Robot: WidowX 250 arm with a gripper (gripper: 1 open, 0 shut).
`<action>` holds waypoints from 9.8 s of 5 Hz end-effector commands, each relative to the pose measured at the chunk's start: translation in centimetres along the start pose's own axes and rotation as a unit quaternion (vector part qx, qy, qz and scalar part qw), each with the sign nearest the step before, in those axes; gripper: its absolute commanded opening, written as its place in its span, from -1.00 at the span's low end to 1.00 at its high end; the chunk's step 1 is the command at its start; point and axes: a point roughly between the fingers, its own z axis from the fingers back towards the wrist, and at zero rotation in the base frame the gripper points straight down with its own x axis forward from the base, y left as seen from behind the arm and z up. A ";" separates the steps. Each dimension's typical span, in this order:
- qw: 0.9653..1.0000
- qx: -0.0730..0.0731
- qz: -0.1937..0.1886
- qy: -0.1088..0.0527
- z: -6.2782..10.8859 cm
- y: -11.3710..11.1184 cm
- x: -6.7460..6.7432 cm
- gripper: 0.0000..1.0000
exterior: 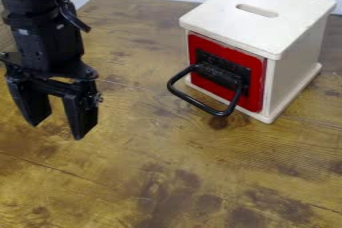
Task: Close the drawer
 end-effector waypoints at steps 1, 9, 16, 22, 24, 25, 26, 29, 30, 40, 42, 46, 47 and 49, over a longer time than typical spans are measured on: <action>0.997 0.004 0.024 -0.077 0.2 0.2 0.5 1.00; 0.995 0.002 -0.030 -0.099 -1.0 1.6 1.6 1.00; 0.993 -0.001 -0.056 -0.106 1.4 -0.8 2.1 1.00; 0.994 0.004 -0.038 -0.101 -0.5 1.7 1.8 1.00; 0.994 0.009 -0.009 -0.113 2.0 1.3 2.0 1.00; 0.993 0.009 0.009 -0.121 0.9 1.3 3.2 1.00; 0.993 0.008 0.028 -0.111 -0.4 1.7 3.9 1.00; 0.995 0.002 -0.009 -0.097 -1.9 1.9 2.8 1.00; 0.994 0.002 -0.032 -0.105 0.5 1.6 2.5 1.00; 0.992 0.003 -0.064 -0.106 -0.9 1.1 3.2 1.00; 0.988 0.006 -0.095 -0.118 0.4 3.2 4.2 1.00; 0.975 0.005 -0.196 -0.106 0.8 0.3 3.4 1.00; 0.973 0.012 -0.199 -0.113 1.6 0.2 3.2 -1.00; 0.978 0.013 -0.171 -0.123 1.7 0.3 2.9 -1.00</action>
